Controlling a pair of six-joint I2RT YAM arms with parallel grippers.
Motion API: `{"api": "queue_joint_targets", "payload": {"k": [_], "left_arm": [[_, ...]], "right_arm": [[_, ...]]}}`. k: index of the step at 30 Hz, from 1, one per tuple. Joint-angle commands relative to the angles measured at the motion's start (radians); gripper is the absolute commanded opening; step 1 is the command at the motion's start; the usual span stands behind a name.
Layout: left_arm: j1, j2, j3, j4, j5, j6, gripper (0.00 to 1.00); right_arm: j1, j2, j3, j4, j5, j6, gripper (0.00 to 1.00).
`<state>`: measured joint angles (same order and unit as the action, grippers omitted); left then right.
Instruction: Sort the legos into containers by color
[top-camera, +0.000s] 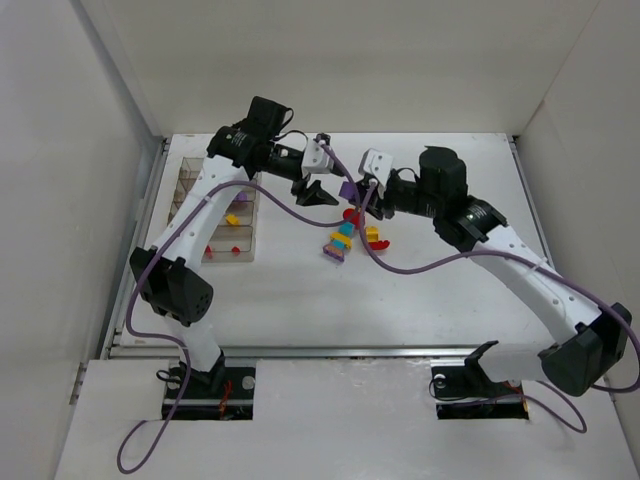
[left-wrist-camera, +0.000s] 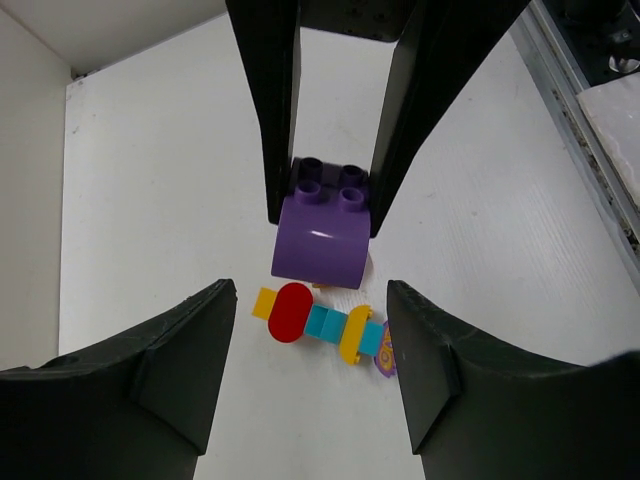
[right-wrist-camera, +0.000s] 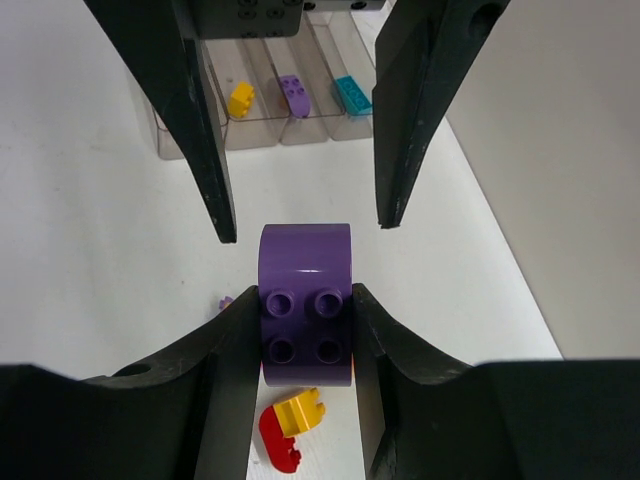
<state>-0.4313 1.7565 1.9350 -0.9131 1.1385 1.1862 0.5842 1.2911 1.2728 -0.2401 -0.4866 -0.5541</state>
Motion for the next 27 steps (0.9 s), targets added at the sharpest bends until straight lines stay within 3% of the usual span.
{"api": "queue_joint_targets", "payload": {"k": [1,16,27], "left_arm": [[-0.003,-0.046,0.028,-0.023,0.055,0.024,0.58],[-0.012,-0.046,0.001,-0.023,0.073,0.024,0.58],[-0.049,-0.037,-0.019,-0.013,0.052,-0.008,0.47]], "right_arm": [[0.006,0.016,0.034,-0.004,-0.026,-0.018,0.00],[0.006,0.016,0.043,-0.004,-0.035,-0.027,0.00],[0.006,0.025,0.053,-0.004,-0.053,-0.027,0.00]]}}
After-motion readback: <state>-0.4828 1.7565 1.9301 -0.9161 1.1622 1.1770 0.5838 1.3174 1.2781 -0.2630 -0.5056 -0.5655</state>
